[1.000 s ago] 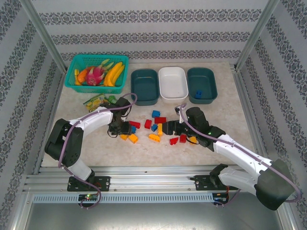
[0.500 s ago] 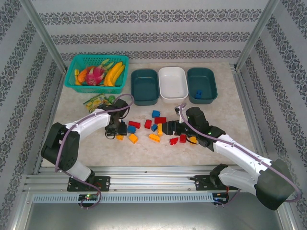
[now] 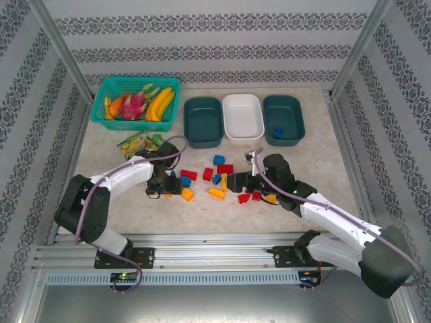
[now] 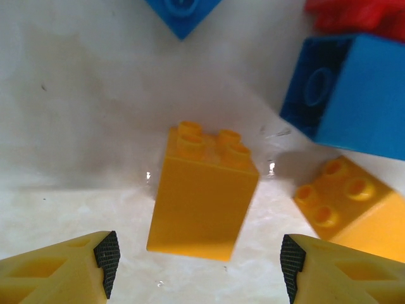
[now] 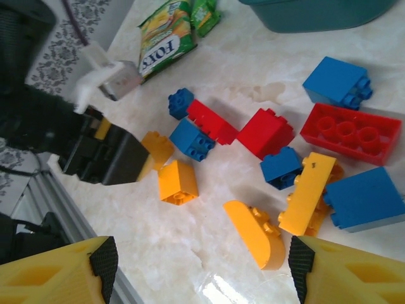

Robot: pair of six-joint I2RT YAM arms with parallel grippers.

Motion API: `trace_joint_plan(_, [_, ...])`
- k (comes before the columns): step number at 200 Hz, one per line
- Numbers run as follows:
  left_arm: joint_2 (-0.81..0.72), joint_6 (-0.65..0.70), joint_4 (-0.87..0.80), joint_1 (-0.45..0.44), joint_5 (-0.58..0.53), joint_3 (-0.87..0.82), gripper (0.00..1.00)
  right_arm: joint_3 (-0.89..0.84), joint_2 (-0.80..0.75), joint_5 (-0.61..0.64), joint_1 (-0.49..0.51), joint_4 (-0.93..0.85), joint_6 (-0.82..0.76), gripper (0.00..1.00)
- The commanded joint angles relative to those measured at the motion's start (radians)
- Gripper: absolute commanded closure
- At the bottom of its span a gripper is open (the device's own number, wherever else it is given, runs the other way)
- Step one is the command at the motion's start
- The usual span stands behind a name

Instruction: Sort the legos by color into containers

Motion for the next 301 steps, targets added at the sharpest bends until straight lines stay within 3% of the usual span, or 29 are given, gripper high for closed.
trace_joint_plan(1, [0.036,0.043,0.033,0.012,-0.011,-0.004,0.29,-0.046,-0.033,-0.072,0.014,0.164,0.046,0.23])
trace_joint_plan(35, [0.069,0.053,0.062,0.013,-0.014,0.004,0.35,-0.053,-0.035,-0.081,0.017,0.171,0.046,0.21])
trace_joint_plan(109, [0.101,0.063,0.085,0.011,-0.053,0.013,0.64,-0.061,-0.022,-0.092,0.017,0.213,0.047,0.22])
trace_joint_plan(146, [-0.032,0.02,0.01,0.011,-0.096,0.016,0.67,-0.038,-0.038,-0.065,0.019,0.228,0.039,0.2])
trace_joint_plan(179, [-0.074,-0.009,-0.099,0.011,-0.06,0.187,0.68,0.009,-0.075,0.069,0.019,0.217,0.007,0.17])
trace_joint_plan(240, [0.276,-0.049,-0.078,0.011,-0.004,0.697,0.69,0.147,-0.001,0.546,-0.015,0.13,-0.044,0.09])
trace_joint_plan(262, [0.44,-0.048,-0.075,0.01,-0.003,0.885,0.7,0.219,0.065,0.641,-0.039,0.081,-0.035,0.06])
trace_joint_plan(301, [0.72,-0.057,-0.1,0.011,-0.023,1.191,0.7,0.384,0.176,0.661,-0.079,-0.111,-0.003,0.07])
